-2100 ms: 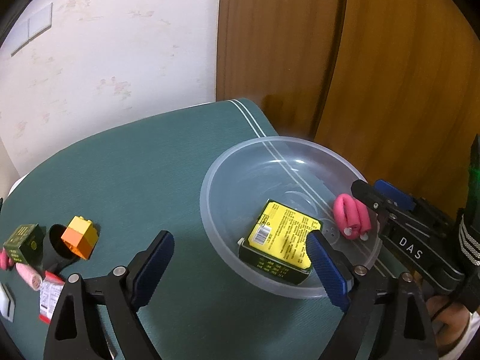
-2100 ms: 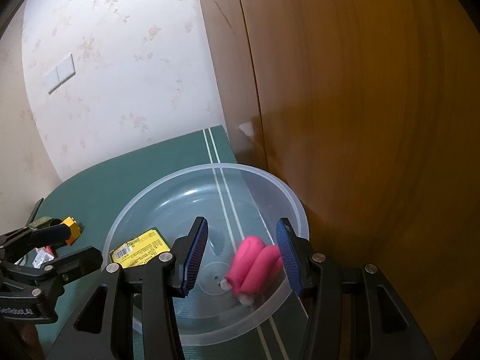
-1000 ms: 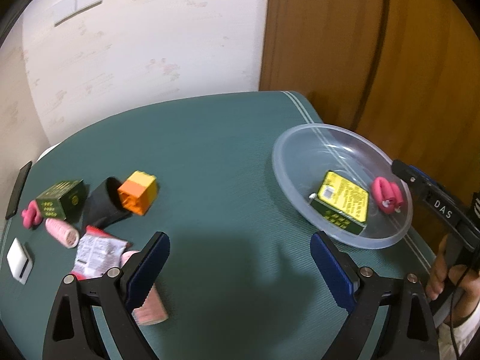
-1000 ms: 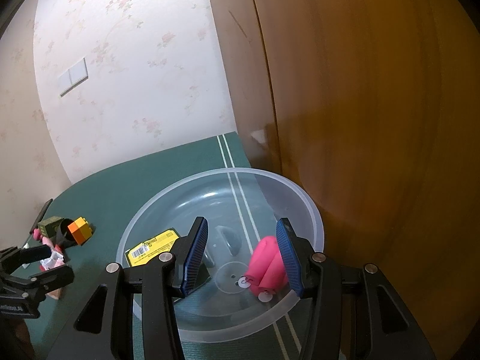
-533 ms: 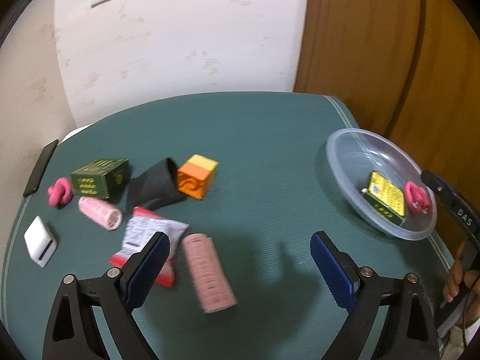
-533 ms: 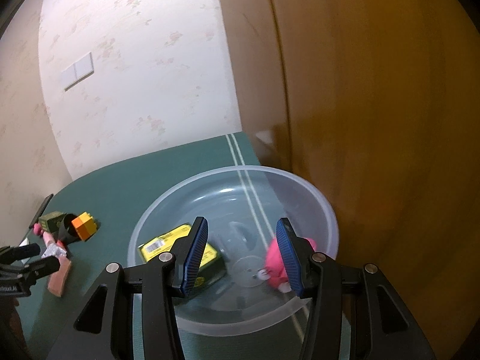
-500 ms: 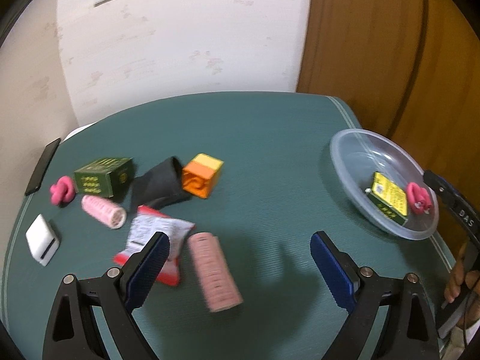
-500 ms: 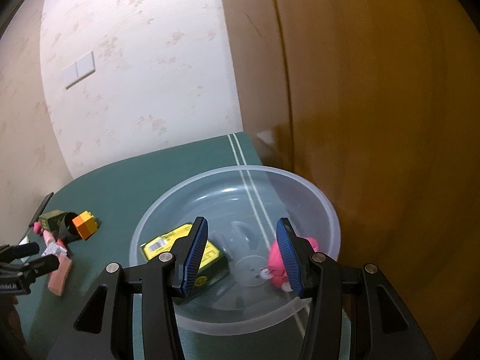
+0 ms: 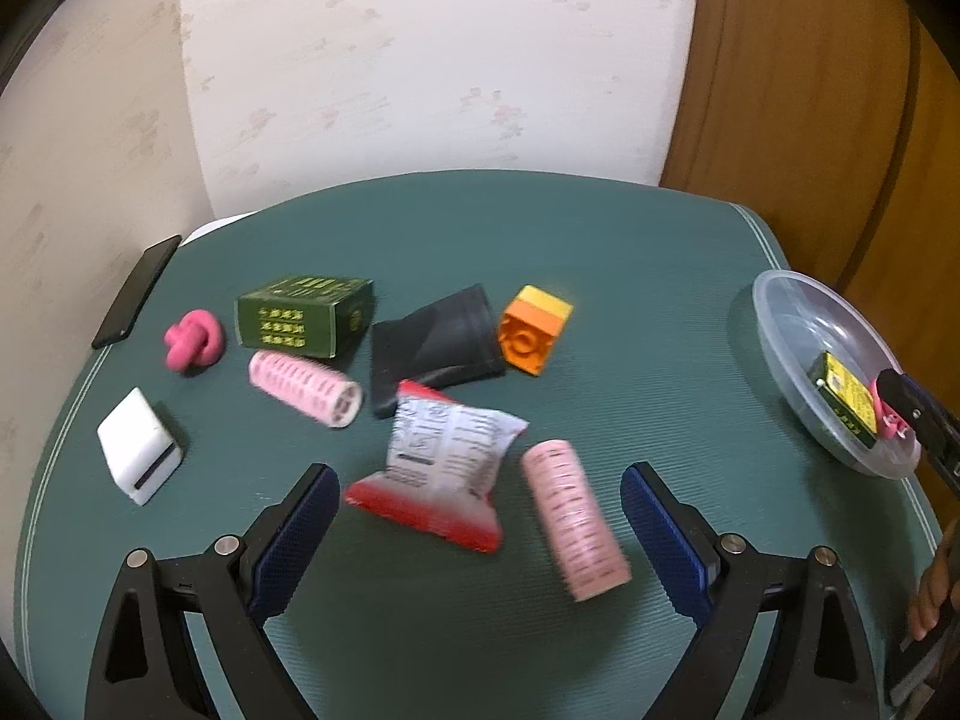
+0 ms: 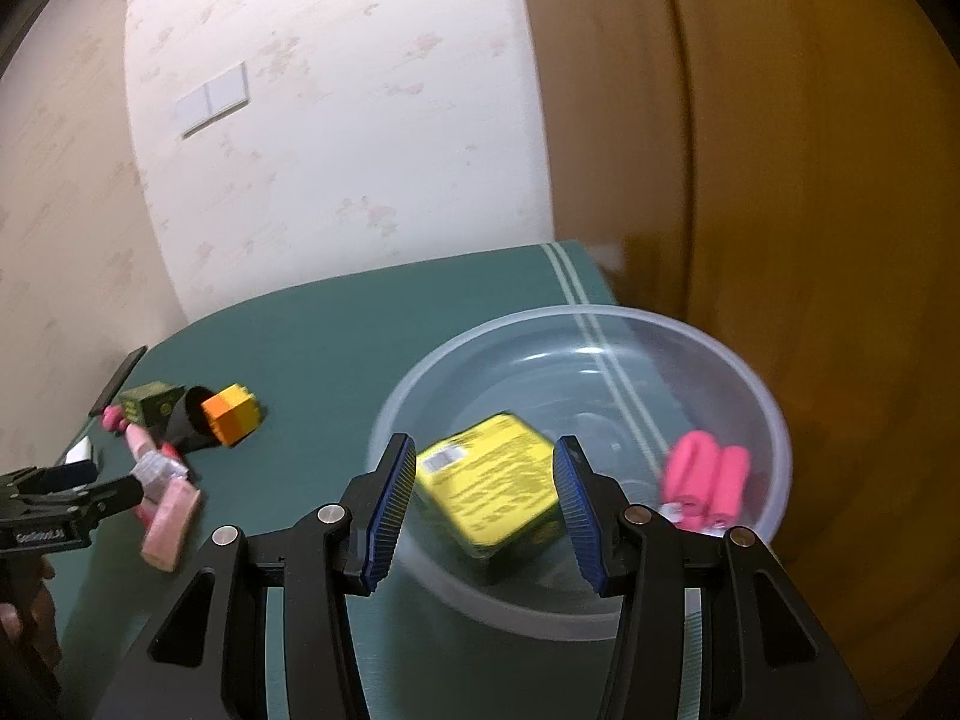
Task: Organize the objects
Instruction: 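Withdraw both tools from the bowl back toward the remaining items, then grasp the pink mesh roller with the right tool while the left tool grasps the red-white snack packet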
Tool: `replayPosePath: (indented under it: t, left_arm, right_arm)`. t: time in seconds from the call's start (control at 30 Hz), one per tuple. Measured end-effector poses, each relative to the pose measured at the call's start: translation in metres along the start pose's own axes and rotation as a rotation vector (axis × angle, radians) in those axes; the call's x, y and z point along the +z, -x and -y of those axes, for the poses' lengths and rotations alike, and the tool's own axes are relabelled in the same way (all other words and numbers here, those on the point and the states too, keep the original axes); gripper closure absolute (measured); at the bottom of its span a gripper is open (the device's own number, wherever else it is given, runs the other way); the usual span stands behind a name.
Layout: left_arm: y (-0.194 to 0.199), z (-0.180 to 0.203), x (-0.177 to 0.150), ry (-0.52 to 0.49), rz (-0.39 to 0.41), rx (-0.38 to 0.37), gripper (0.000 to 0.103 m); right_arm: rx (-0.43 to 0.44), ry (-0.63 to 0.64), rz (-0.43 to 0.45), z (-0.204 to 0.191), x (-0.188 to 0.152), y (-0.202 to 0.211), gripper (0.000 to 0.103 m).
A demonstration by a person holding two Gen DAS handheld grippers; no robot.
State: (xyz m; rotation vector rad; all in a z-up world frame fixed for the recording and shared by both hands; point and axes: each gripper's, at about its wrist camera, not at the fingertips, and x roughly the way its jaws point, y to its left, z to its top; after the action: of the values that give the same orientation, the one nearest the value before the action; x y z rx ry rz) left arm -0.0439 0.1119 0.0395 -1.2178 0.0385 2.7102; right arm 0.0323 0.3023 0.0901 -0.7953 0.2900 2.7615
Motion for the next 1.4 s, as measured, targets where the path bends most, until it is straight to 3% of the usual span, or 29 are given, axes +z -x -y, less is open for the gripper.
replayPosePath:
  t: [0.6,0.93,1.4]
  left_arm:
    - [-0.002,-0.051,-0.005,0.054,0.003,0.060,0.004]
    - [-0.003,-0.066,-0.008,0.071,-0.004,0.061,0.004]
    - [-0.005,-0.078,-0.008,0.098,-0.009,0.074,0.004]
  right_arm:
    - [0.263,0.134,-0.147,-0.115,-0.021,-0.019,0.047]
    - [0.329,0.184,-0.233,-0.153,-0.030,-0.039,0.047]
    - [0.327,0.244,-0.297,-0.183,-0.036,-0.059,0.049]
